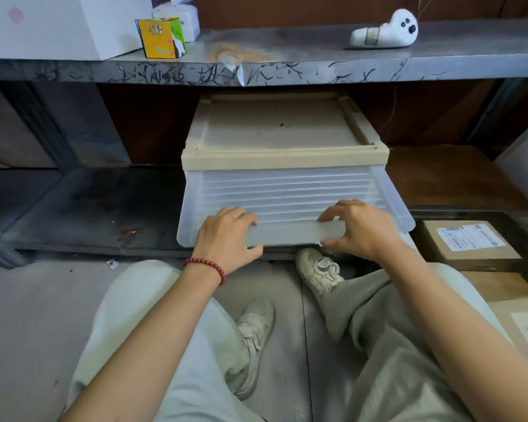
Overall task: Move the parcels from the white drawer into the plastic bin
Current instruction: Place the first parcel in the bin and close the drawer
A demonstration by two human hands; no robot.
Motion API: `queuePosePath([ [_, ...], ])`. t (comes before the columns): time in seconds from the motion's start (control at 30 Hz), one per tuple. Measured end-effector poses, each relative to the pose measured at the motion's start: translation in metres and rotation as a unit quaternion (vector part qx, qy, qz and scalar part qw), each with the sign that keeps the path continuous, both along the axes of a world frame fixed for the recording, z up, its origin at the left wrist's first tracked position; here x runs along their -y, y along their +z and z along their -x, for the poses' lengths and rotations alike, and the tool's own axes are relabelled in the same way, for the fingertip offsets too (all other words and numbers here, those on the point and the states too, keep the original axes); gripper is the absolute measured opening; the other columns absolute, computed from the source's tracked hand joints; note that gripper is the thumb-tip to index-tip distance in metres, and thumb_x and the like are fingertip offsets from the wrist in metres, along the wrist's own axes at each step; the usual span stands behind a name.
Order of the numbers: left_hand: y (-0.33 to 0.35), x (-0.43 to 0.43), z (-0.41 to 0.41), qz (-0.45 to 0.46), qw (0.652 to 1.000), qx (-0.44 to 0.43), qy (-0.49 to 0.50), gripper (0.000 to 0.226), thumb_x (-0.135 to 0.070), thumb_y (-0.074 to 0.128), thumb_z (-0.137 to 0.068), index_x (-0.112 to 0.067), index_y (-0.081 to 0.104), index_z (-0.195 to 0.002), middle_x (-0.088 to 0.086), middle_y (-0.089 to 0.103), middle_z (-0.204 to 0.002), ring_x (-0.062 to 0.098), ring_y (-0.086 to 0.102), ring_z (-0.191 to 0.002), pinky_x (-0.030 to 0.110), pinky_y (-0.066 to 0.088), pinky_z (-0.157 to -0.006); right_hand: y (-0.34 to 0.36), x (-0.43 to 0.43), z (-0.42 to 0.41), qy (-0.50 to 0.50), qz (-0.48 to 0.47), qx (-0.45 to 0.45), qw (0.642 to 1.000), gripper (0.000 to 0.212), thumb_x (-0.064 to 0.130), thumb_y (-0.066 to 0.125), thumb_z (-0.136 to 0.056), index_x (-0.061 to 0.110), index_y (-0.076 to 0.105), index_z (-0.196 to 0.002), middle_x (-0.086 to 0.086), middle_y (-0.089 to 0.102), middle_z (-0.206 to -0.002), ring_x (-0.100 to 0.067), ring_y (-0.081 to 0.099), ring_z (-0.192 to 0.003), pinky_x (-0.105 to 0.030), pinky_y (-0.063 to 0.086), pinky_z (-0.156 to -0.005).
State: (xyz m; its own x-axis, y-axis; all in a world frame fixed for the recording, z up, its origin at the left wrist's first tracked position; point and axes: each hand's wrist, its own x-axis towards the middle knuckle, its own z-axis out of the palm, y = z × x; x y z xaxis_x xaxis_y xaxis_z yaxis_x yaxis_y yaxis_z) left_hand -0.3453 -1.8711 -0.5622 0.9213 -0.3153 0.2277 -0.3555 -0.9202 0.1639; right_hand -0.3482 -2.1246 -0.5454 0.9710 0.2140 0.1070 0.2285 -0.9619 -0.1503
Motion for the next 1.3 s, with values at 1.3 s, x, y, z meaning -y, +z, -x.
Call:
queuePosePath([
  [1.3, -0.144, 0.008, -0.076, -0.052, 0.992, -0.100, 0.051, 0.053, -0.036, 0.061, -0.088, -0.016, 0.046, -0.134, 0.002, 0.052, -0.128, 0.024, 0.048, -0.118, 0.037, 0.040, -0.091, -0.159, -0.040, -0.066, -0.081, 0.000, -0.054, 0.995, 0.064, 0.053, 0.053, -0.087, 0.020, 0.041, -0.140, 0.002, 0.044, -0.138, -0.020, 0.038, -0.129, -0.037, 0.035, -0.098],
])
